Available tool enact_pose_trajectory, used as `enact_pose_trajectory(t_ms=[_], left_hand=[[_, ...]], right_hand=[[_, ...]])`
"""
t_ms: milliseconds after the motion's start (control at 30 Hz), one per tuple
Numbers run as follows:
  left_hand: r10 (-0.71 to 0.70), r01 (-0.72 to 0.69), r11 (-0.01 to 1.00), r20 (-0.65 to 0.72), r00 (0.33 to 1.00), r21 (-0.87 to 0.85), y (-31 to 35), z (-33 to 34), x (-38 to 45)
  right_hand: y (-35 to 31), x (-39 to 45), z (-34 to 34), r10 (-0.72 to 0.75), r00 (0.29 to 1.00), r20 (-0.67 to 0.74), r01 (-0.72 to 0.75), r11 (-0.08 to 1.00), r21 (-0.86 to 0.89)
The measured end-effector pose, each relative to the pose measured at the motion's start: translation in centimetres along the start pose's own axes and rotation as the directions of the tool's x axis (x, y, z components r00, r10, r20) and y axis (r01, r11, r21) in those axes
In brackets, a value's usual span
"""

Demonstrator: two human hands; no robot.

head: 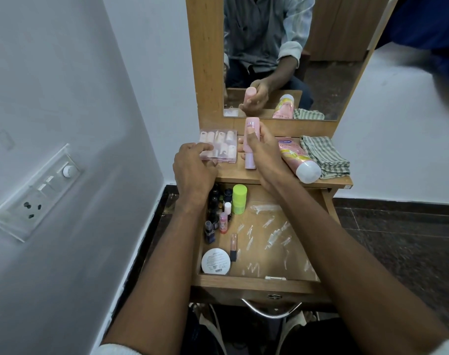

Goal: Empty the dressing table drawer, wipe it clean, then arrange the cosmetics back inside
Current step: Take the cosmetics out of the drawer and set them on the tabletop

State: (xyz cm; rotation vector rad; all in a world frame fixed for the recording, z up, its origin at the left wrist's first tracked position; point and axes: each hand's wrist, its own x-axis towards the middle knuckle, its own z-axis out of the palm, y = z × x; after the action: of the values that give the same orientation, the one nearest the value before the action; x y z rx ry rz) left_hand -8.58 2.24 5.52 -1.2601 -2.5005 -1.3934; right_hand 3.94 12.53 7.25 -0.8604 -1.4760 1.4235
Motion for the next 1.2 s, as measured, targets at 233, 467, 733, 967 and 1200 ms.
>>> enact_pose_trajectory(t_ms=[233, 467, 733, 967, 1200], left_hand=[[0.017, -0.017, 0.998, -0.002, 1.000, 0.059, 0.8, 0.0, -0.1], [0.222, -0.242, 0.960, 0.145, 0.964, 0.138, 2.3, 2.4, 0.3], [0.228, -0.253, 0.961, 0.199, 0.953, 0.108, 3.0, 3.6, 1.3], [0.209, -0.236, 0.966, 0.224, 0.952, 0.101, 2.6, 3.4, 1.3], [0.237, -0.258, 0.963, 0.198, 0.951, 0.083, 2.9, 3.3, 1.0]], right_hand=[[-0.1, 0.9, 0.0, -0.063, 0.998, -0.007, 0.063, 0.997, -0.033], [-0.6, 3.7, -0.1, -0.170, 0.982, -0.079, 0.145, 0.956, -0.253], [0.2, 5.5, 0.5, -0.232, 0.951, -0.205, 0.121, 0.887, -0.445], [0.5, 6.4, 0.0, -0.200, 0.946, -0.255, 0.015, 0.813, -0.582], [0.6, 5.6, -0.3, -0.156, 0.951, -0.265, -0.041, 0.790, -0.612]])
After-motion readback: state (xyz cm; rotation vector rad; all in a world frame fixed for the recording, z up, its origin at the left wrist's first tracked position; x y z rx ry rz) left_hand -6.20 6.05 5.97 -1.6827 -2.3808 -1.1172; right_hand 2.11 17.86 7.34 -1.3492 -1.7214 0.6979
